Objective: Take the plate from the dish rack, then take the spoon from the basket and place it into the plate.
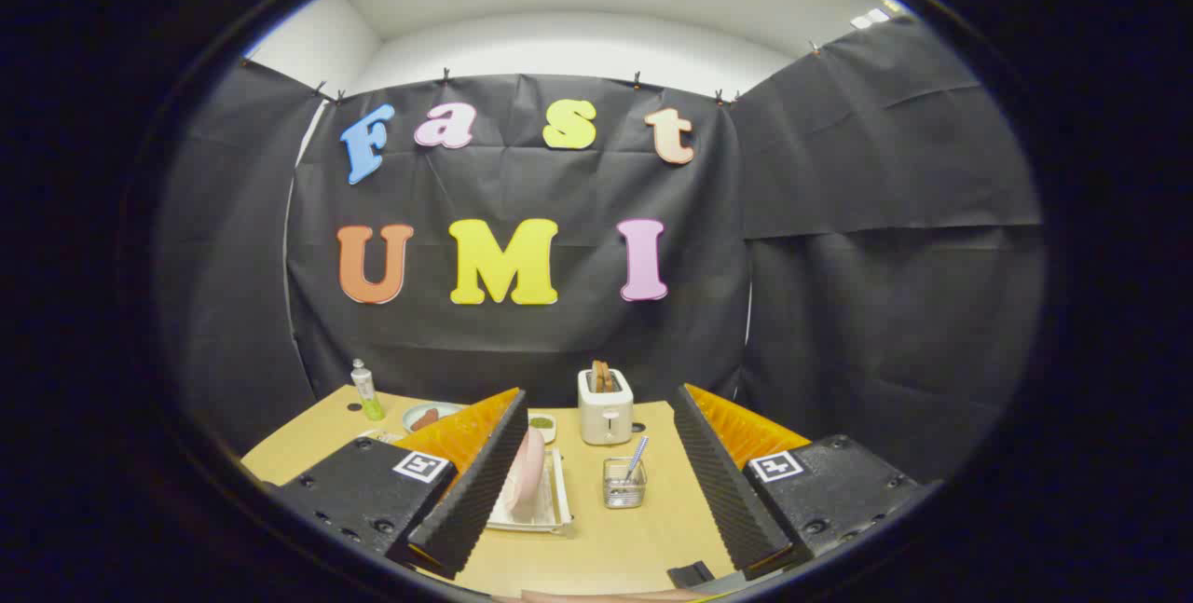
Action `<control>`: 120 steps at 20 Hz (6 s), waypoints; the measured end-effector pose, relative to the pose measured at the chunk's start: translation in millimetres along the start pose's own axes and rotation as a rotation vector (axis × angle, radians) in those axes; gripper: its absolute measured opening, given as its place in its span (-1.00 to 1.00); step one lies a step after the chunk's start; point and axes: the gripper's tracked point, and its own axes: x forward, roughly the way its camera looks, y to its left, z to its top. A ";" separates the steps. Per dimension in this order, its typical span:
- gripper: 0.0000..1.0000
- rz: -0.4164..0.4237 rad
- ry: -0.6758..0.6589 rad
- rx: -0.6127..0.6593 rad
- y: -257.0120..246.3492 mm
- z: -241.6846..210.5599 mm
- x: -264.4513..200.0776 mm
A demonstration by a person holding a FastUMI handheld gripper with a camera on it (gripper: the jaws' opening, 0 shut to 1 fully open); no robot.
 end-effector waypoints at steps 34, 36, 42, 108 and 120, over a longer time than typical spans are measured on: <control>0.73 -0.017 0.939 -0.441 102.9 -136.7 237.0; 0.63 -0.063 1.020 -0.496 97.2 -143.7 245.4; 0.35 -0.051 1.182 -0.443 110.2 -165.2 258.0; -0.23 0.069 1.032 0.062 62.9 -361.8 51.8; 0.89 0.136 0.889 -0.012 -4.1 -291.8 95.8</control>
